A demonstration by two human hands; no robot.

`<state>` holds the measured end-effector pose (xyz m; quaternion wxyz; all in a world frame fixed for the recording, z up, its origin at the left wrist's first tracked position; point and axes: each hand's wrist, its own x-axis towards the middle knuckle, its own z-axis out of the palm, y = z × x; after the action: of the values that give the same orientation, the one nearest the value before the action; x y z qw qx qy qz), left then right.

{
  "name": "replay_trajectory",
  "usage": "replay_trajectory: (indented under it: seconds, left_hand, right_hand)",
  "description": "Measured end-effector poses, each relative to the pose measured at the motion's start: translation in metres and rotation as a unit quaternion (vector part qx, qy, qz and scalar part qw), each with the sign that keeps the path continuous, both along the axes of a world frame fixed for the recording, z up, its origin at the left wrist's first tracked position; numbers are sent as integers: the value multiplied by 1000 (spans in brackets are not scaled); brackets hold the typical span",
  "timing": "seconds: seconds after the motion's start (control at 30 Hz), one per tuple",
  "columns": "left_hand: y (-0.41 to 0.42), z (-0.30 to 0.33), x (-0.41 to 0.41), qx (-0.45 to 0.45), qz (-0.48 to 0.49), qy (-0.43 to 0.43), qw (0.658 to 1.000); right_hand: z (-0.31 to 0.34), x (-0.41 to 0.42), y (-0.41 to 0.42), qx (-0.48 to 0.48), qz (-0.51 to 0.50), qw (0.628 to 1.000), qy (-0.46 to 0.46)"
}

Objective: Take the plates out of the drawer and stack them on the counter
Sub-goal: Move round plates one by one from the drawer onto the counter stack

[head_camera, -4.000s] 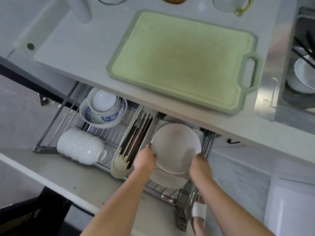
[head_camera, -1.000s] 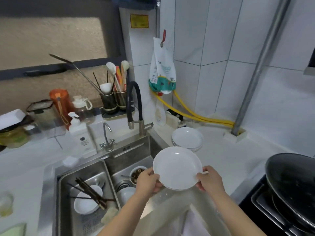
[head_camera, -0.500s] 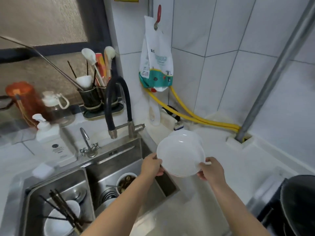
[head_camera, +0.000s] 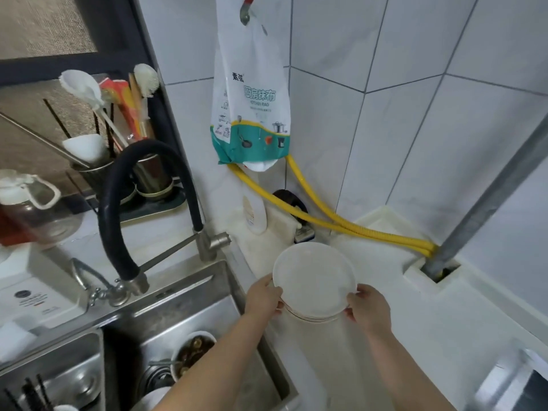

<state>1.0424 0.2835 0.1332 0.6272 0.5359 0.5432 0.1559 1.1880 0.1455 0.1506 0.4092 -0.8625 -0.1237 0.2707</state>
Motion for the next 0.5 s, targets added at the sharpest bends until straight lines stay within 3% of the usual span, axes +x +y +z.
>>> replay_trajectory:
  seconds: [0.5]
  left_hand:
    - [0, -21, 7, 7, -18, 18, 1000]
  right_hand:
    - [-25, 10, 5, -17, 14, 1000, -10]
